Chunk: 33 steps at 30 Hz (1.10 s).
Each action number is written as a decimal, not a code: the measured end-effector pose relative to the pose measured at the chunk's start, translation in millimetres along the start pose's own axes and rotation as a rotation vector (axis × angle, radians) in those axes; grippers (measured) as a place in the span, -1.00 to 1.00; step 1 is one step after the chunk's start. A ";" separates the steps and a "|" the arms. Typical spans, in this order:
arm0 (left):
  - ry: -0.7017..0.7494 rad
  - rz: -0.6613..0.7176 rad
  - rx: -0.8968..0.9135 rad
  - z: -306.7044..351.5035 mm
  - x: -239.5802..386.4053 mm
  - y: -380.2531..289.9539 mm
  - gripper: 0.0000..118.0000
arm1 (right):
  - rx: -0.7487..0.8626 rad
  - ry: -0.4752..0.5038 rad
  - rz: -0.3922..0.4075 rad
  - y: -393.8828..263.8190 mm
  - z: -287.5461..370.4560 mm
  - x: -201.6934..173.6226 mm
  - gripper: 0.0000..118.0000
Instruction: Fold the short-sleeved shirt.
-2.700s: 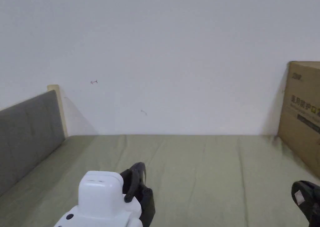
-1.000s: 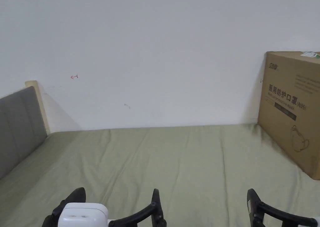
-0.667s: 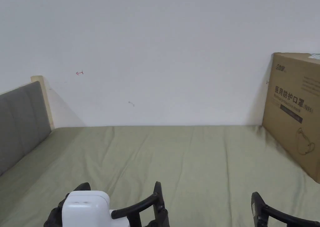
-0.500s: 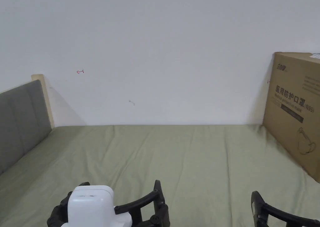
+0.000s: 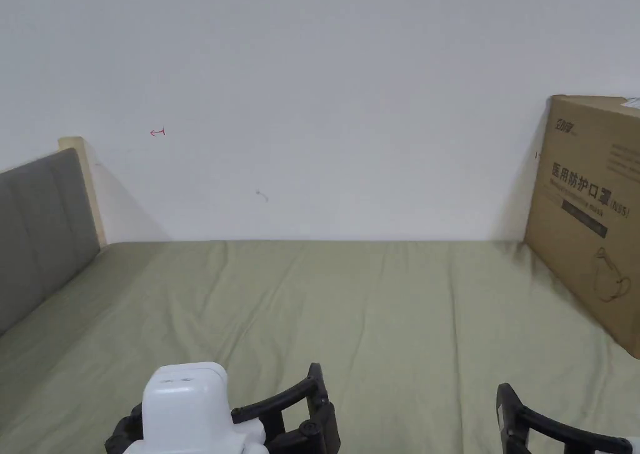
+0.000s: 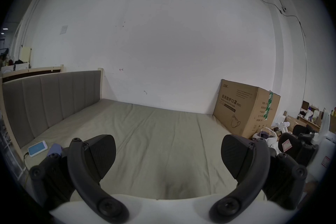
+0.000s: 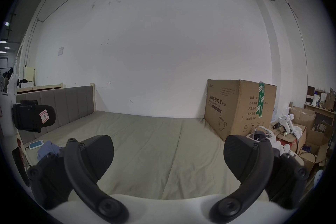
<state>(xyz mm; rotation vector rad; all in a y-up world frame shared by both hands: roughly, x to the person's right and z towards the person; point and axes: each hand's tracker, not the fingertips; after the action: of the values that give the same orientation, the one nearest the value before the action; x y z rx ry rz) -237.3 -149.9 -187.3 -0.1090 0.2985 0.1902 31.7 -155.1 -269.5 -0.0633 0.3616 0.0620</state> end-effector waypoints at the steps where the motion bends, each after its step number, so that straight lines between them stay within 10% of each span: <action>1: 0.010 0.001 -0.006 -0.5 1.3 -1.7 0.97 | -0.004 0.000 -0.002 -0.9 -0.7 -0.1 1.00; 33: -0.010 0.062 -0.047 -31.7 -8.4 -4.1 0.96 | -0.048 -0.008 -0.028 -22.7 -30.1 4.9 1.00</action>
<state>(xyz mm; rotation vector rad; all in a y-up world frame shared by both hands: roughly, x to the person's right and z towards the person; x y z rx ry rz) -253.2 -159.7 -214.5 -0.1455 0.2876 0.2591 27.4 -179.6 -298.1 -0.1152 0.3512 0.0434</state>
